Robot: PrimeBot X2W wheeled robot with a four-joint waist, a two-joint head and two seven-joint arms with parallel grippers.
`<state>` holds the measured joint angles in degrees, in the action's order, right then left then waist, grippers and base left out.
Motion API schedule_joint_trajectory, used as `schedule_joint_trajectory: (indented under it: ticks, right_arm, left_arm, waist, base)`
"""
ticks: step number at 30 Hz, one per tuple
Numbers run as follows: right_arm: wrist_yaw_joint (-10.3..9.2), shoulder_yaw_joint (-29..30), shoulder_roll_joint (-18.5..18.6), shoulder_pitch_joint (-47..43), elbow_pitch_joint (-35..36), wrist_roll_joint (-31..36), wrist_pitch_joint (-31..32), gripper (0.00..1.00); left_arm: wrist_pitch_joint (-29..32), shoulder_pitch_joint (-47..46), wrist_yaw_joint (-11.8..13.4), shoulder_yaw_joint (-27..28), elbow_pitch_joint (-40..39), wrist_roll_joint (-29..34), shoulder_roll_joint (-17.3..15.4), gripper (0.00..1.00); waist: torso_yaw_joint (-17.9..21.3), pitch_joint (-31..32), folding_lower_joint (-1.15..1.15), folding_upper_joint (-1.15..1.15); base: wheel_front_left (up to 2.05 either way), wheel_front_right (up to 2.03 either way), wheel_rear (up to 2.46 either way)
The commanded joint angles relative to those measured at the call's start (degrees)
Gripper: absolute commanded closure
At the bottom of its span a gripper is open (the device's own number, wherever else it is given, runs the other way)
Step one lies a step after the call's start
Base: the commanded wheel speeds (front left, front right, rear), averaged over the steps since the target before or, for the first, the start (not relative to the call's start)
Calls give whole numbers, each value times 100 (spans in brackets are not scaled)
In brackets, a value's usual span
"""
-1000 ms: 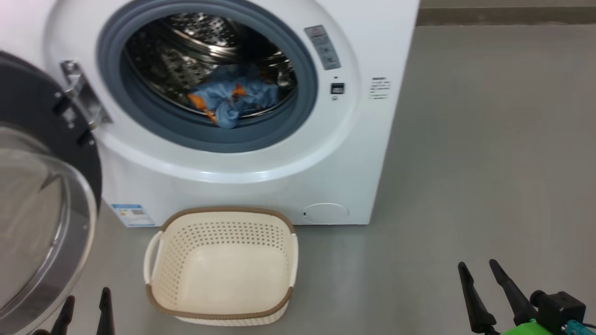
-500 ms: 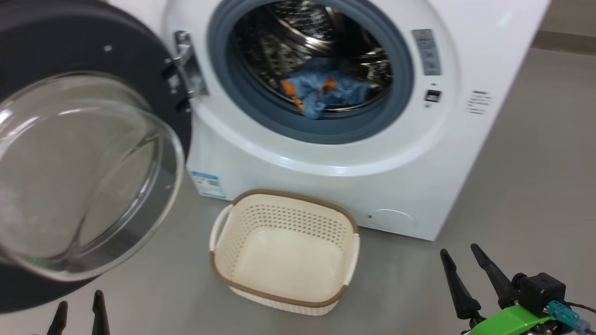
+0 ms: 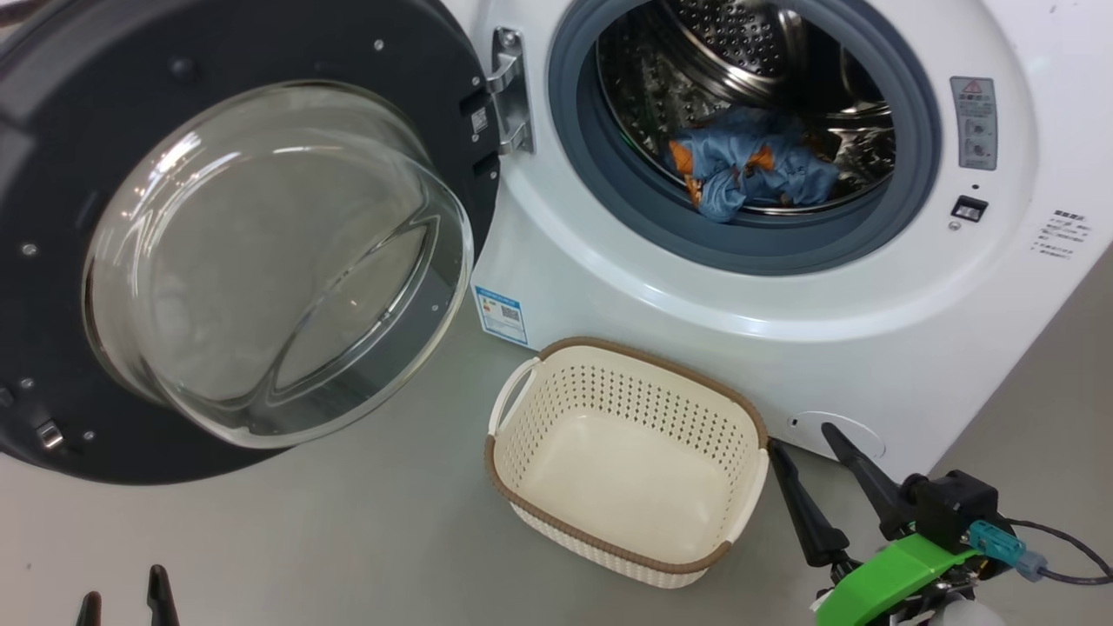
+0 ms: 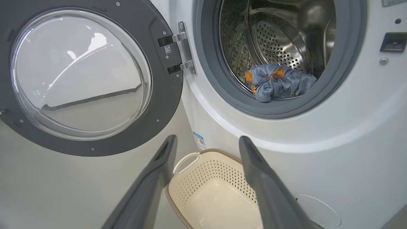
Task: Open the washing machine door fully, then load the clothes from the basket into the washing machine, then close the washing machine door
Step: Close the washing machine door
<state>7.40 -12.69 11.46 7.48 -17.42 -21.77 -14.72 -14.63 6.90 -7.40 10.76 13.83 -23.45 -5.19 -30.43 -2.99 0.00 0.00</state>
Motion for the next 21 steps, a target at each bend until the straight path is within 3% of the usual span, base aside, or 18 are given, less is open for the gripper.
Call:
schedule_joint_trajectory:
  ticks: [1,9,10,11,13,17,21]
  right_arm:
    - [9,-165,79,210,82,-41,-28,0]
    - [9,-243,151,296,24,-91,-28,0]
    - [9,-236,156,286,21,-97,-28,0]
    - [9,-230,156,268,25,-102,-28,0]
    - [9,-199,144,213,48,-103,-28,0]
    - [9,-64,99,64,127,-71,-28,0]
    - [9,150,53,-90,220,-2,-28,0]
  left_arm:
    - [-37,-106,-9,234,-192,-32,-60,0]
    - [-37,-87,-9,313,-298,-45,26,0]
    - [-37,-108,-9,344,-338,-75,38,5]
    - [-37,-137,-9,378,-401,-124,44,62]
    - [-37,-229,-9,492,-591,-248,-2,100]
    - [-37,-616,-9,844,-1180,-540,-359,100]
    - [-37,-1224,-9,1084,-1642,-922,-1053,100]
  waist:
    - [-47,-67,0,0]
    - [-47,-100,0,0]
    - [-43,-91,0,0]
    - [-39,-81,0,0]
    - [-30,-80,0,0]
    - [-15,-128,0,0]
    - [9,-210,0,0]
  base:
    - [0,0,0]
    - [0,0,0]
    - [0,0,0]
    - [0,0,0]
    - [0,0,0]
    - [0,0,0]
    - [0,0,0]
